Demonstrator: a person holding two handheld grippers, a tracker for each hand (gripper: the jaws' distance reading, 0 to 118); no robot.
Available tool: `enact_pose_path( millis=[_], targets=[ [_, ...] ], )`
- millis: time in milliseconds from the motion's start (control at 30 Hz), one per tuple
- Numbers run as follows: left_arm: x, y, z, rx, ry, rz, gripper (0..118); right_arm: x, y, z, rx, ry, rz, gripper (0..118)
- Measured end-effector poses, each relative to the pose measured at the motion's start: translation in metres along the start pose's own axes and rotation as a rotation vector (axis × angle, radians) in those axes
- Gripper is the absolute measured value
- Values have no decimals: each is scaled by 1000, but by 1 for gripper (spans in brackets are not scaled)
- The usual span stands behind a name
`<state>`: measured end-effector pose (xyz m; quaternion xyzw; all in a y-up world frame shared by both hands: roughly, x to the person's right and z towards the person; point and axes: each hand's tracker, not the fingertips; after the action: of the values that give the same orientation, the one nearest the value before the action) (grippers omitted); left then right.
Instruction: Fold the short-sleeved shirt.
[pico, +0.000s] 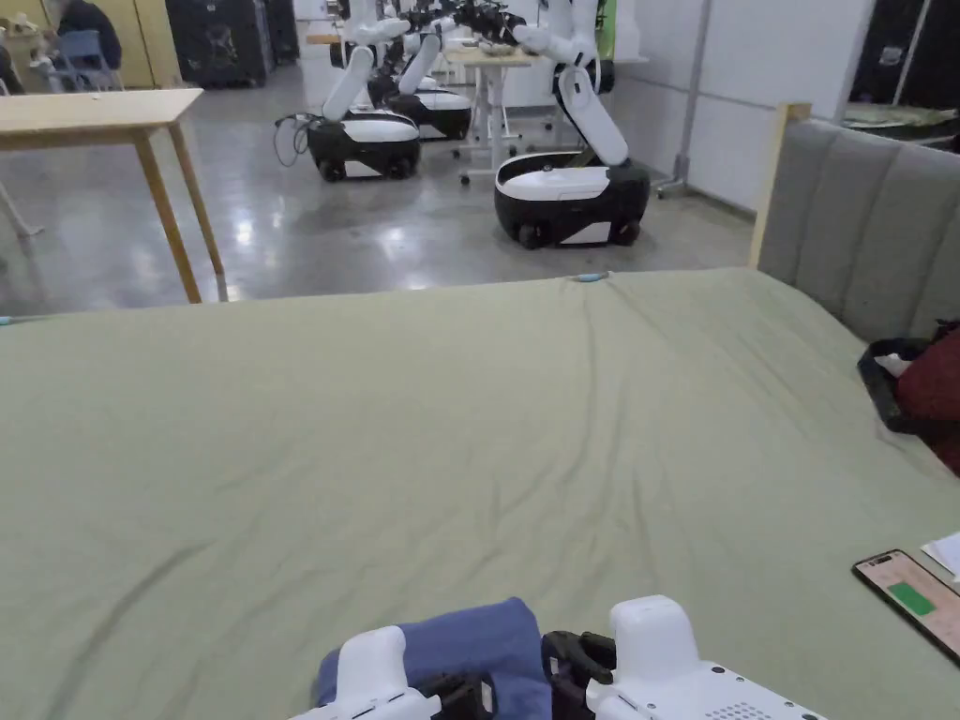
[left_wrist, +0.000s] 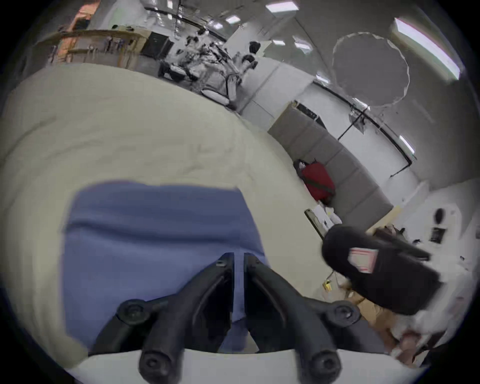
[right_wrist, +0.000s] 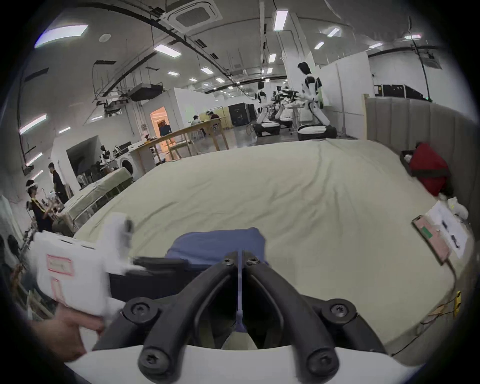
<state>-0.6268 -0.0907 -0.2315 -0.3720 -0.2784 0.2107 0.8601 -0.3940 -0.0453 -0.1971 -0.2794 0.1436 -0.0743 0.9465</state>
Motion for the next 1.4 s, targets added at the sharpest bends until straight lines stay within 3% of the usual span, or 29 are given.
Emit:
enact_pose_path(
  millis=[100, 133, 167, 200, 233, 267, 400, 500, 567, 600, 633, 667, 867, 1233, 1400],
  targets=[
    [-32, 8, 43, 94, 37, 55, 21, 3, -7, -31, -54, 129, -33, 3],
    [-46, 12, 54, 109, 41, 88, 28, 5, -11, -41, -77, 130, -44, 3],
    [-57, 13, 61, 114, 45, 115, 58, 8, -16, -48, -91, 123, -62, 3],
    [-68, 13, 66, 117, 46, 147, 99, 12, -21, -55, -113, 105, -89, 3],
    [-79, 12, 68, 135, 40, 180, 113, 17, -26, -60, -130, 71, -127, 3],
    [-88, 12, 67, 134, 23, 221, 115, 24, -30, -64, -155, 21, -164, 3],
    [-111, 2, 37, 26, -49, 372, 115, 45, -45, -70, -198, 3, -257, 3],
    [-118, -12, 6, -46, -83, 455, 114, 46, -45, -66, -184, 17, -267, 3],
    [-109, -13, -3, 12, -153, 437, 114, 44, -44, -68, -181, 18, -249, 3],
    [-104, -9, -6, -9, -158, 449, 97, 43, -44, -67, -177, 19, -241, 3],
    [-101, -6, -10, -39, -163, 490, 52, 42, -43, -67, -174, 20, -237, 3],
    [-96, -9, -14, -46, -60, 491, 26, 41, -42, -67, -169, 16, -231, 3],
    [-105, 3, 15, 15, -85, 451, 26, 11, -24, -52, -68, -40, -41, 3],
    [-272, 76, 201, 116, 174, 413, 26, -73, -7, -61, -25, 40, 3, 3],
    [-349, 107, 270, 82, 338, 308, 26, -104, -11, -71, -40, 75, 30, 3]
  ],
)
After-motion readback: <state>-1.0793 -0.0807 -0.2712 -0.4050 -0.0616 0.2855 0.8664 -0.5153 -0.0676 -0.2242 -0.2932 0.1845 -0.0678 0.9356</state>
